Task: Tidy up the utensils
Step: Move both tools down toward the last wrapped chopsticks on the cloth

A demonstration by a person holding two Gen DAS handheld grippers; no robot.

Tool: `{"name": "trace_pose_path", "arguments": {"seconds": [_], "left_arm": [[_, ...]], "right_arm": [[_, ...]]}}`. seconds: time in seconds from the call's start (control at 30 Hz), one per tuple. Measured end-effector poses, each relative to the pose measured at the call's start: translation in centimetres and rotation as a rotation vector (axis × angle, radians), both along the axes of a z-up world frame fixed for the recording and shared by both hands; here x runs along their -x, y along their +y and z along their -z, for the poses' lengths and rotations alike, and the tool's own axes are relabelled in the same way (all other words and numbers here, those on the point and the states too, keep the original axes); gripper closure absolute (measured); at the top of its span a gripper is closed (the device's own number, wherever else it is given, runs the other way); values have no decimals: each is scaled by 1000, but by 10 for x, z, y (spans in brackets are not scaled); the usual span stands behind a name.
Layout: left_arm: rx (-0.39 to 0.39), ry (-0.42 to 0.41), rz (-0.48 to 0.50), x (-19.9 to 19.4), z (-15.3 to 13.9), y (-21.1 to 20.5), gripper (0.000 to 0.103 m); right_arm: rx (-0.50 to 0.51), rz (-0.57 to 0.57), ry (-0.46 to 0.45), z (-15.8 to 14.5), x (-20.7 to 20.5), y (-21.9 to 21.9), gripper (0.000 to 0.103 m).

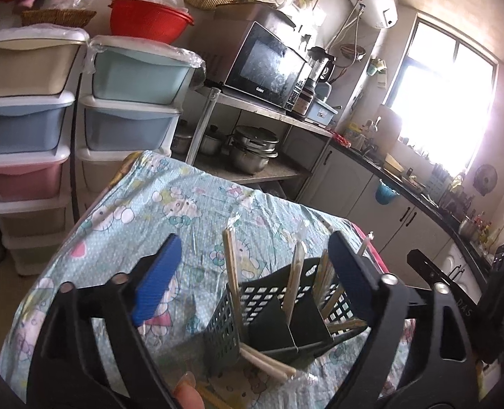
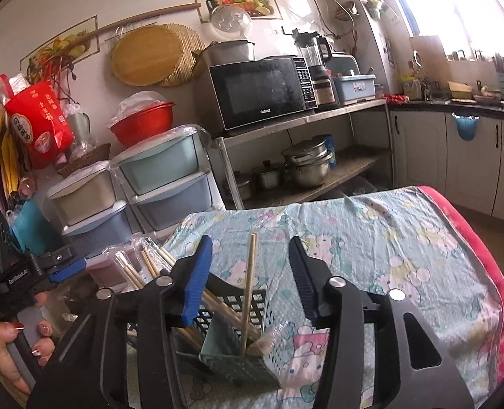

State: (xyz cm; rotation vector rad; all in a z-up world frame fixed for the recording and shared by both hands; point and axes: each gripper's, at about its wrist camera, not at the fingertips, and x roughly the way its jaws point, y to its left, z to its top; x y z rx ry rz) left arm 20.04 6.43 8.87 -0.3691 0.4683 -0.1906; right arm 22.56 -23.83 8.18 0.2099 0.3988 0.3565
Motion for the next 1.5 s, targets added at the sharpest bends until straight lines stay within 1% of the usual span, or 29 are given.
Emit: {"name": "trace_pose_path", "arguments": {"seconds": [0.07,0.13,0.23,0.5,0.77,1.5], "left_arm": [[4,0,-4,3,1,1,14],[0,1,-7,6,1,2,11],[4,10,-6,10,4,3,11],[1,34,2,24,13,2,11],[-9,74,23,34,27,-2,11],[-32,183,59,51,66,-19,11]], "right_arm": [[-5,0,4,0,2,-2,54],[-5,-7,7,0,6,-4,51],[-5,-13,8,0,11,-5,48],[8,-26,17,2,28,-6,45],[12,-26,55,14,44,-10,41],[54,-46,176,55,65,-18,39]]}}
